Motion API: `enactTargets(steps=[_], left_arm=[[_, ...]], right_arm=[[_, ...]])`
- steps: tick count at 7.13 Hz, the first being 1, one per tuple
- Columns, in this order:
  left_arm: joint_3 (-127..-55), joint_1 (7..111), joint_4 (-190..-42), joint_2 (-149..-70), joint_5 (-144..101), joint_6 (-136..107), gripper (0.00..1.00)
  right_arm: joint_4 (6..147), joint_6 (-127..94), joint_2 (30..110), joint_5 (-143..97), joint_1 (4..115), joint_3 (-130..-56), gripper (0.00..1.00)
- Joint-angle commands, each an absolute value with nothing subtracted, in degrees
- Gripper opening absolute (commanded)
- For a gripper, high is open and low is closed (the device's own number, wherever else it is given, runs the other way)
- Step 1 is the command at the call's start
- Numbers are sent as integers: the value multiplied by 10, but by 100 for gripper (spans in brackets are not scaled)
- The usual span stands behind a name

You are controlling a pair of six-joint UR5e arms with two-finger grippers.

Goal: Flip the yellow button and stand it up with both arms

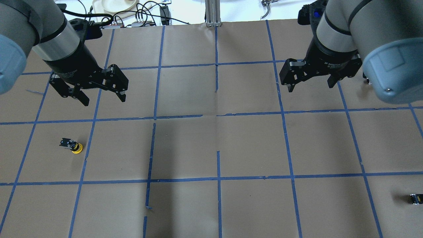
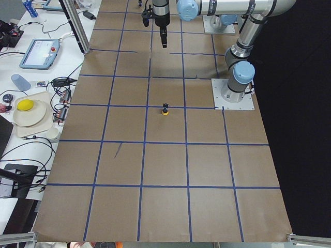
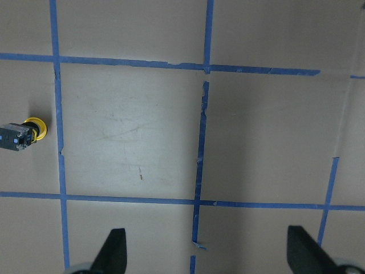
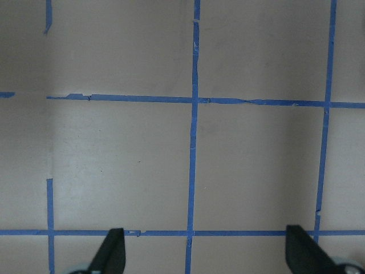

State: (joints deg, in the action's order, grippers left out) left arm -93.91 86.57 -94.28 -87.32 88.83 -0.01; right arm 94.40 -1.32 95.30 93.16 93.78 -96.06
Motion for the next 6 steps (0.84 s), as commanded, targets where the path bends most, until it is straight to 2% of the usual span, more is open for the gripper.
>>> enactTargets(steps=[1, 6], left_arm=[[-937, 866, -941, -873, 889, 3, 100], [-940, 856, -928, -871, 895, 1, 100]], right_arm=[[944, -13, 953, 932, 938, -961, 100], [944, -13, 954, 932, 938, -961, 100]])
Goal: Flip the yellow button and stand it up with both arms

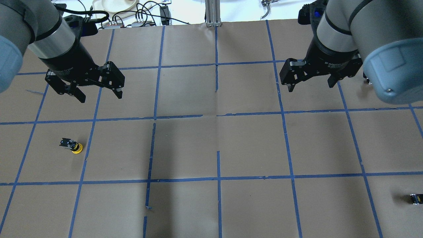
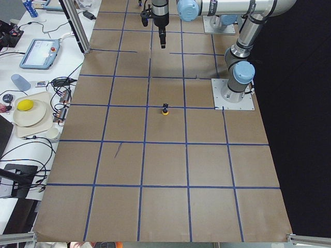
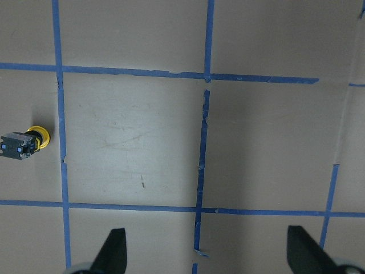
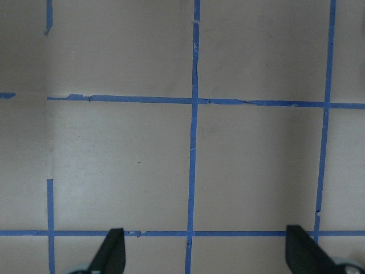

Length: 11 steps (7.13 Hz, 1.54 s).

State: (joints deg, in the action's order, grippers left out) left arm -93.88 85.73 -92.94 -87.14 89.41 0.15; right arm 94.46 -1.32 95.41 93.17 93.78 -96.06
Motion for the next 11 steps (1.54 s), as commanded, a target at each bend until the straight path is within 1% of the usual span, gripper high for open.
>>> enactTargets(steps=[1, 3, 5, 6, 7, 9, 11], left_arm=[[-940, 856, -920, -873, 894, -3, 100], [-940, 850, -920, -875, 896, 1, 100], [-943, 761, -924, -876, 897, 16, 100], [-954, 713, -912, -884, 896, 79, 100], [-961, 675, -864, -904, 896, 125, 100], [-972, 623, -853, -955, 896, 194, 100], [-995, 588, -851, -971, 896, 228, 100]], right_arm=[[944, -13, 954, 932, 938, -961, 100], [945, -13, 952, 931, 938, -961, 100], [944, -14, 952, 932, 938, -961, 100], [945, -14, 952, 930, 938, -961, 100], [945, -14, 951, 929, 938, -961, 100], [941, -13, 955, 932, 939, -961, 100], [943, -13, 952, 931, 939, -960, 100]])
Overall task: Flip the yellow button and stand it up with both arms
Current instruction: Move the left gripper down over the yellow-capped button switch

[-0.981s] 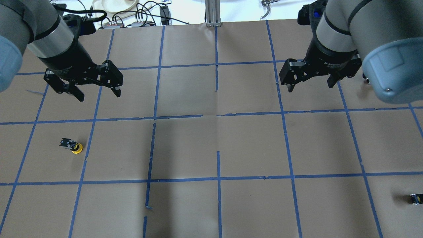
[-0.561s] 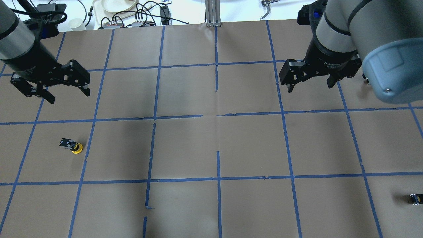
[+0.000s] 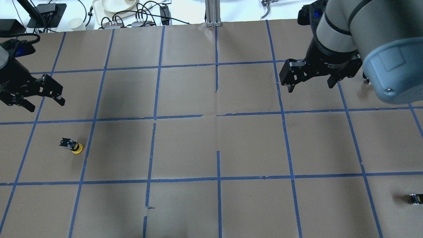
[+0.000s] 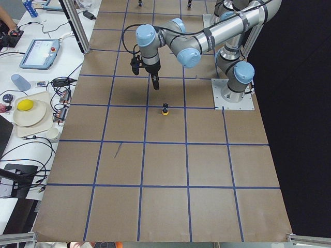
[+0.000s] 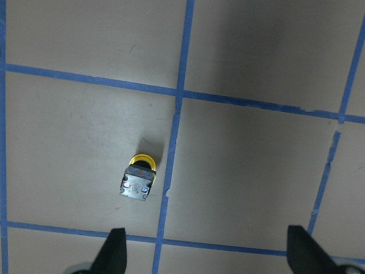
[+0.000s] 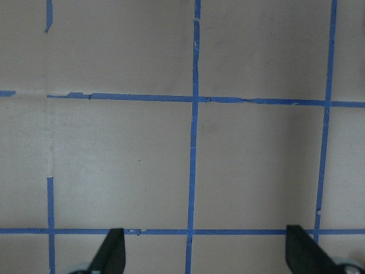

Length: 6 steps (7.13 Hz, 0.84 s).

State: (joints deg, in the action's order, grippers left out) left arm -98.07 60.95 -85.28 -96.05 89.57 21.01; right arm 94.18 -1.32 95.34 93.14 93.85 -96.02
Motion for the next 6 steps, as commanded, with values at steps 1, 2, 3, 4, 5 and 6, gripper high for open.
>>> enactTargets(steps=[1, 2, 3, 4, 5, 6], left_arm=[[-1017, 586, -827, -974, 896, 228, 100], [-1046, 584, -782, -985, 896, 229, 100], [-1077, 576, -716, -1007, 896, 241, 100], [-1101, 555, -668, -1020, 904, 263, 100], [-1115, 549, -661, -1025, 930, 267, 100], [-1127, 548, -661, -1025, 933, 267, 100]], right_arm=[[943, -13, 951, 931, 938, -960, 100], [942, -13, 951, 932, 938, -960, 100], [941, -13, 951, 933, 938, -960, 100], [941, -13, 951, 932, 938, -961, 100], [942, -13, 951, 932, 938, -960, 100], [941, -13, 951, 932, 938, -961, 100]])
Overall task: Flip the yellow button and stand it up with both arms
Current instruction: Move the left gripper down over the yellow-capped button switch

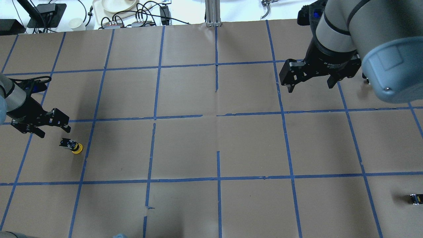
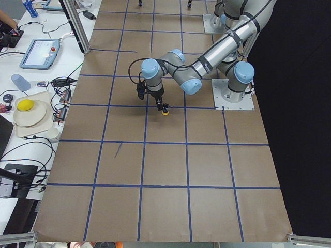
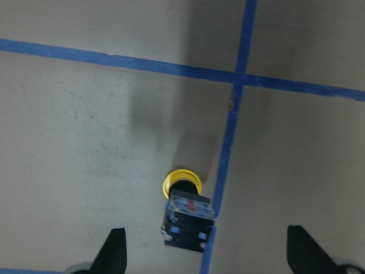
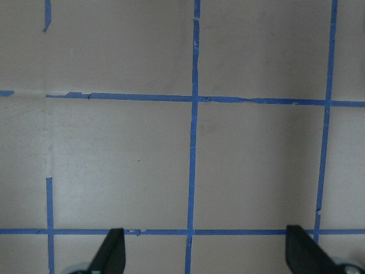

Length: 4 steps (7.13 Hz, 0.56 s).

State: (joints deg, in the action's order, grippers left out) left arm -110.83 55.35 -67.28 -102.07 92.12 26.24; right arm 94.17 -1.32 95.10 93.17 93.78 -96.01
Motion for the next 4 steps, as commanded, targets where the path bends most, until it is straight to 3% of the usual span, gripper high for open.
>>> enactTargets(steps=[1, 4], left_arm=[[-1140, 548, -659, -1031, 933, 265, 100], [-1144, 549, -660, -1035, 930, 260, 98]], right_arm=[[941, -14, 951, 932, 938, -961, 100], [942, -13, 950, 932, 938, -961, 100]])
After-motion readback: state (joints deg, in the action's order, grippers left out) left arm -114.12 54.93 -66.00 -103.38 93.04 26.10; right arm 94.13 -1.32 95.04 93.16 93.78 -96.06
